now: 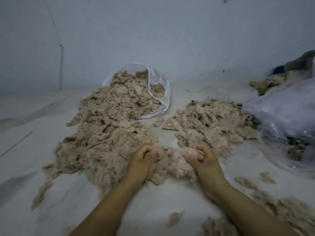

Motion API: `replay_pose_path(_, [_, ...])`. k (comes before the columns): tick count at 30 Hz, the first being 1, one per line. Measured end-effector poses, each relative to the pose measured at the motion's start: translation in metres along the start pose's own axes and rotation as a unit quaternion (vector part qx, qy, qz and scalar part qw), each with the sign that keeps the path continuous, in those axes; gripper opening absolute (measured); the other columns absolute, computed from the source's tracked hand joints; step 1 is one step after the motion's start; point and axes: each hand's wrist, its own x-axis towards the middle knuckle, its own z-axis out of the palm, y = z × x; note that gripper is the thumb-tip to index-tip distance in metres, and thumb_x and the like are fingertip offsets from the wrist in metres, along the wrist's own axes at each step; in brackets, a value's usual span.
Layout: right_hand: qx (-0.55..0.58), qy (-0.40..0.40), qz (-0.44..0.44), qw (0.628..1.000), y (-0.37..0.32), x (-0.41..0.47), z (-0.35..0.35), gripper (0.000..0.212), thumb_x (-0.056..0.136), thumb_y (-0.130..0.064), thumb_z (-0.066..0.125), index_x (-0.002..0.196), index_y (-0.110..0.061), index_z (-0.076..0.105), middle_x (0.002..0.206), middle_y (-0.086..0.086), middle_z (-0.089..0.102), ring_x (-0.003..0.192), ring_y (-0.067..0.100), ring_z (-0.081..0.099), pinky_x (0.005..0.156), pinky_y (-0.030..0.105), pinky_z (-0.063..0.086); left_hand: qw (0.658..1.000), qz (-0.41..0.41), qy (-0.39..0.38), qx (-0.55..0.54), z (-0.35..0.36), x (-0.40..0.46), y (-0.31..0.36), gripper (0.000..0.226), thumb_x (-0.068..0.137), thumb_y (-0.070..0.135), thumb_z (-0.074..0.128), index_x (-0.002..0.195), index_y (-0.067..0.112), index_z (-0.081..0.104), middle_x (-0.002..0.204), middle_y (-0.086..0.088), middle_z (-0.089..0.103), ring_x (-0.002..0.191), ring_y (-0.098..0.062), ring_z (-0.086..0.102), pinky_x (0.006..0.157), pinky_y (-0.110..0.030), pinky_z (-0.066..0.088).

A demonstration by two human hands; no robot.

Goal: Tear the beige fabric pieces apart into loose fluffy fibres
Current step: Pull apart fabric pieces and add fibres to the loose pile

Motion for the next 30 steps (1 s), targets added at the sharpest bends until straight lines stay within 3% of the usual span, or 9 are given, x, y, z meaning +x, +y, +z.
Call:
replay_pose_path(2, [-0.001, -0.001, -0.007, 1.000, 0.000, -0.002, 0.003, 0.028, 0.086, -0.005, 0.067, 0.107, -0.018, 0.054, 0.073, -0.006, 0.069, 0.054, 0.007, 0.059, 0.046, 0.021, 0.048, 0.995, 0.006, -0.098, 0.027, 0.004, -0.007, 0.006, 0.005, 0.092, 0.021, 0.059, 0.092, 0.022, 0.064, 0.084, 0.013, 0.064, 0.069, 0.011, 0.057, 0.066, -0.007, 0.042])
replay_pose_path(5, [0.002, 0.000, -0.015, 1.000, 0.001, -0.005, 0.008, 0.035, 0.084, -0.001, 0.066, 0.107, -0.025, 0.056, 0.090, 0.006, 0.069, 0.063, 0.010, 0.066, 0.052, 0.023, 0.052, 0.986, 0.016, -0.131, 0.099, 0.017, -0.008, 0.007, 0.039, 0.076, 0.031, 0.076, 0.112, 0.030, 0.061, 0.094, 0.019, 0.062, 0.084, 0.010, 0.059, 0.072, 0.000, 0.041])
replay_pose_path(8, [0.025, 0.000, -0.001, 1.000, 0.000, -0.006, 0.006, 0.035, 0.083, 0.002, 0.066, 0.109, -0.021, 0.056, 0.087, 0.007, 0.070, 0.067, 0.016, 0.067, 0.055, 0.025, 0.054, 0.995, 0.004, -0.084, 0.059, 0.022, -0.007, 0.016, 0.015, 0.078, 0.012, 0.075, 0.083, 0.025, 0.068, 0.077, 0.006, 0.065, 0.067, -0.004, 0.059, 0.060, -0.010, 0.046])
replay_pose_path(11, [0.041, 0.014, 0.028, 0.999, -0.002, -0.006, 0.005, 0.033, 0.084, 0.011, 0.060, 0.106, -0.014, 0.055, 0.085, 0.011, 0.067, 0.054, 0.013, 0.063, 0.047, 0.022, 0.050, 0.994, -0.059, -0.059, -0.075, 0.020, -0.005, 0.017, 0.019, 0.075, 0.003, 0.075, 0.066, 0.020, 0.072, 0.065, 0.001, 0.067, 0.053, -0.006, 0.057, 0.049, -0.016, 0.046])
replay_pose_path(15, [0.034, 0.073, 0.030, 0.996, -0.008, 0.000, 0.000, 0.025, 0.085, 0.011, 0.060, 0.100, -0.009, 0.056, 0.075, 0.011, 0.060, 0.044, 0.009, 0.057, 0.043, 0.021, 0.047, 0.983, -0.104, -0.098, -0.116, 0.015, -0.005, 0.017, 0.020, 0.073, -0.009, 0.071, 0.068, 0.010, 0.068, 0.064, -0.004, 0.064, 0.051, -0.007, 0.057, 0.047, -0.016, 0.047])
replay_pose_path(18, [0.017, 0.069, 0.030, 0.997, -0.011, 0.001, -0.004, 0.022, 0.085, 0.009, 0.061, 0.098, -0.008, 0.056, 0.069, 0.010, 0.057, 0.042, 0.011, 0.054, 0.044, 0.023, 0.047, 0.981, -0.093, -0.150, -0.083, 0.006, -0.007, 0.020, 0.015, 0.074, 0.007, 0.075, 0.081, 0.019, 0.069, 0.072, 0.000, 0.065, 0.056, -0.008, 0.058, 0.054, -0.018, 0.049])
replay_pose_path(22, [-0.019, 0.024, 0.028, 0.999, -0.013, -0.001, 0.002, 0.019, 0.084, 0.006, 0.063, 0.093, -0.009, 0.058, 0.058, 0.001, 0.059, 0.042, 0.011, 0.055, 0.042, 0.022, 0.048, 0.965, -0.132, -0.214, -0.079, 0.010, -0.011, 0.022, 0.049, 0.065, 0.026, 0.080, 0.109, 0.023, 0.059, 0.072, 0.001, 0.070, 0.049, -0.008, 0.055, 0.050, -0.020, 0.047])
replay_pose_path(27, [-0.005, 0.027, 0.055, 0.998, -0.020, 0.001, 0.004, 0.014, 0.086, 0.004, 0.062, 0.076, -0.005, 0.060, 0.050, 0.002, 0.058, 0.038, 0.012, 0.052, 0.039, 0.021, 0.047, 0.964, -0.140, -0.222, -0.041, 0.006, -0.010, 0.022, 0.008, 0.078, 0.009, 0.074, 0.077, 0.015, 0.068, 0.057, -0.001, 0.063, 0.045, -0.008, 0.056, 0.050, -0.021, 0.050])
replay_pose_path(30, [-0.006, 0.043, 0.059, 0.997, -0.022, 0.002, 0.006, 0.011, 0.088, 0.001, 0.063, 0.078, -0.004, 0.059, 0.051, 0.004, 0.054, 0.036, 0.012, 0.047, 0.035, 0.021, 0.039, 0.967, -0.141, -0.206, -0.047, 0.003, -0.008, 0.024, 0.021, 0.086, 0.009, 0.066, 0.068, 0.019, 0.067, 0.051, 0.004, 0.053, 0.044, -0.007, 0.050, 0.050, -0.022, 0.048])
